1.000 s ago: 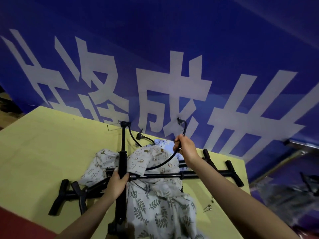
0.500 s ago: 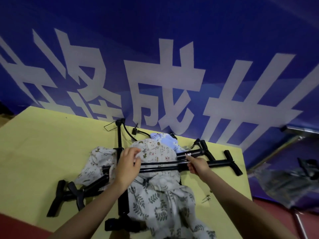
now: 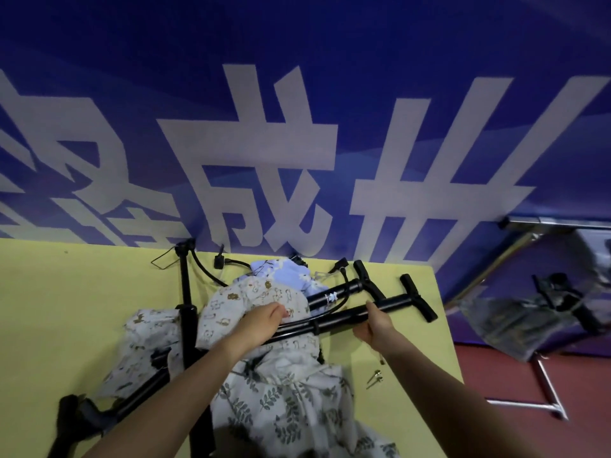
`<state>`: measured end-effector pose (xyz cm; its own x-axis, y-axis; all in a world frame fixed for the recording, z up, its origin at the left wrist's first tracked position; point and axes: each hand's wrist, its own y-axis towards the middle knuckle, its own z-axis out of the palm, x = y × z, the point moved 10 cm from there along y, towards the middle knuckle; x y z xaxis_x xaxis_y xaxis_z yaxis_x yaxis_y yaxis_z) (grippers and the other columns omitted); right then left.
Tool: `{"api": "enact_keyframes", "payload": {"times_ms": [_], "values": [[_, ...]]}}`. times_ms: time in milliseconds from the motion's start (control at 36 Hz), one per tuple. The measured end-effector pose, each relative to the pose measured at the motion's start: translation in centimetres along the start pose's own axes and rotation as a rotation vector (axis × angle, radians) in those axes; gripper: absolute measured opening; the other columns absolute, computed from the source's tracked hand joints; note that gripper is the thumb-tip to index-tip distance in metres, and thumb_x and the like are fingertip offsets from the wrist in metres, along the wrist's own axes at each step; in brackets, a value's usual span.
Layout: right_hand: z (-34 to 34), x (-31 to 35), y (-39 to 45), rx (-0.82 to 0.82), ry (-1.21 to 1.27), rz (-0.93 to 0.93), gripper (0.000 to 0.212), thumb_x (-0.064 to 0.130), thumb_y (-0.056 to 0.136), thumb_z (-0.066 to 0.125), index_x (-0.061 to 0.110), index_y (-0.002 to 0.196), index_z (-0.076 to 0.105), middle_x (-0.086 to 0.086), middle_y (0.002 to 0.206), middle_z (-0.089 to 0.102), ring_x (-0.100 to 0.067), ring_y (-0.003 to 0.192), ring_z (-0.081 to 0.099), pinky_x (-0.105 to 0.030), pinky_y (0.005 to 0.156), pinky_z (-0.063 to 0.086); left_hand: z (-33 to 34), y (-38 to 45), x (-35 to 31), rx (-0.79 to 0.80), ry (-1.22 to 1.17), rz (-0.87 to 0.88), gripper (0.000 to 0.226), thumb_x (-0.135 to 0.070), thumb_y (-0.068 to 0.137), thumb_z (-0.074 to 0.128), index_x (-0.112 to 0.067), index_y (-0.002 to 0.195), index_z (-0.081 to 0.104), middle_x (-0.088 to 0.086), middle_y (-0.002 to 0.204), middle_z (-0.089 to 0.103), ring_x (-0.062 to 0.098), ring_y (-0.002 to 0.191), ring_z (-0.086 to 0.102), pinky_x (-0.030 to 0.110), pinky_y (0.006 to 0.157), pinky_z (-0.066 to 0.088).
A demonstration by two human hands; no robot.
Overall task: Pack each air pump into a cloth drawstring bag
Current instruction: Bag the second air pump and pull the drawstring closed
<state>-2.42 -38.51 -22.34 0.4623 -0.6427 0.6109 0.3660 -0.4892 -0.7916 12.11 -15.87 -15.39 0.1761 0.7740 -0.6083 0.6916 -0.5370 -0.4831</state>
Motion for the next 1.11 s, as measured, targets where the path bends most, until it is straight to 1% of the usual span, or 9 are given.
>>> {"api": "enact_keyframes", "payload": {"times_ms": [139,250,333,472,639,750,833,944,1111], "values": [[1.8,-0.4,-0.1,0.154,0.198,0.044,0.034,0.027,0.104,0.036,0.002,0.087,0.05,-0.01,0.048,0.064,-0.021,0.04,0.064,-0.024,0.035,0.049,0.3,0.9,0.7,0.08,-0.134,-0.119,0.043,-0.043,0.103,0.026,-0.03,0.096,0.066,-0.007,0.101,0.066,0.014,0.103,0.059,0.032,0.098,0.043],[2.4,1.2,0.1,0.18,0.214,-0.092,0.036,0.029,0.102,0.044,-0.004,0.11,0.058,-0.021,0.096,0.069,-0.025,0.075,0.072,-0.029,0.051,0.057,0.0,1.4,0.2,0.121,-0.176,-0.151,0.051,-0.05,0.102,0.024,-0.03,0.091,0.069,-0.01,0.094,0.071,0.013,0.087,0.064,0.03,0.083,0.048],[2.9,3.6,-1.0,0.231,0.24,-0.175,0.035,0.027,0.102,0.043,-0.003,0.113,0.057,-0.023,0.11,0.064,-0.032,0.095,0.066,-0.03,0.059,0.059,-0.2,1.6,-1.1,0.172,-0.122,-0.128,0.058,-0.056,0.1,0.02,-0.031,0.088,0.071,-0.007,0.09,0.074,0.012,0.085,0.065,0.032,0.088,0.048],[2.8,7.0,-3.3,0.244,0.294,-0.268,0.028,0.027,0.102,0.044,0.006,0.11,0.06,-0.017,0.11,0.065,-0.028,0.098,0.067,-0.037,0.074,0.058,-0.7,-0.2,-6.3,0.334,-0.21,-0.083,0.063,-0.048,0.104,0.016,-0.009,0.105,0.066,0.008,0.09,0.075,0.017,0.066,0.066,0.023,0.057,0.051],[2.0,11.0,-7.4,0.277,0.395,-0.379,0.023,0.026,0.102,0.044,0.006,0.096,0.056,-0.016,0.1,0.065,-0.03,0.097,0.065,-0.039,0.076,0.054,-2.3,-2.1,-10.2,0.349,-0.398,0.007,0.054,-0.047,0.103,0.026,-0.008,0.115,0.06,0.014,0.097,0.074,0.032,0.082,0.07,0.039,0.077,0.055],[1.6,13.7,-11.0,0.335,0.447,-0.459,0.022,0.023,0.102,0.043,0.007,0.092,0.054,-0.011,0.085,0.062,-0.025,0.085,0.064,-0.043,0.084,0.053,-2.9,-3.8,-12.0,0.293,-0.583,0.045,0.047,-0.044,0.101,0.039,-0.002,0.11,0.058,0.018,0.091,0.073,0.03,0.064,0.068,0.031,0.056,0.053],[1.3,15.2,-13.1,0.386,0.435,-0.518,0.021,0.024,0.102,0.043,0.006,0.099,0.054,-0.012,0.089,0.06,-0.026,0.09,0.061,-0.045,0.089,0.051,-3.0,-4.8,-13.2,0.226,-0.582,0.125,0.038,-0.039,0.103,0.036,-0.008,0.092,0.054,0.009,0.071,0.066,0.018,0.043,0.049,0.023,0.043,0.036],[0.7,17.1,-15.9,0.462,0.446,-0.587,0.027,0.029,0.103,0.041,0.007,0.103,0.056,-0.014,0.095,0.062,-0.028,0.094,0.061,-0.043,0.087,0.052,-2.6,-6.6,-14.7,0.175,-0.59,0.209,0.023,-0.03,0.105,0.032,-0.014,0.093,0.045,0.0,0.064,0.055,0.011,0.04,0.034,0.021,0.041,0.023],[-1.6,21.2,-18.5,0.487,0.502,-0.658,0.038,0.035,0.103,0.037,0.003,0.112,0.057,-0.016,0.104,0.069,-0.026,0.095,0.07,-0.034,0.073,0.056,-2.1,-8.6,-14.3,0.17,-0.674,0.224,0.028,-0.028,0.105,0.031,-0.011,0.096,0.051,0.003,0.06,0.052,0.015,0.039,0.036,0.022,0.039,0.024]]}}
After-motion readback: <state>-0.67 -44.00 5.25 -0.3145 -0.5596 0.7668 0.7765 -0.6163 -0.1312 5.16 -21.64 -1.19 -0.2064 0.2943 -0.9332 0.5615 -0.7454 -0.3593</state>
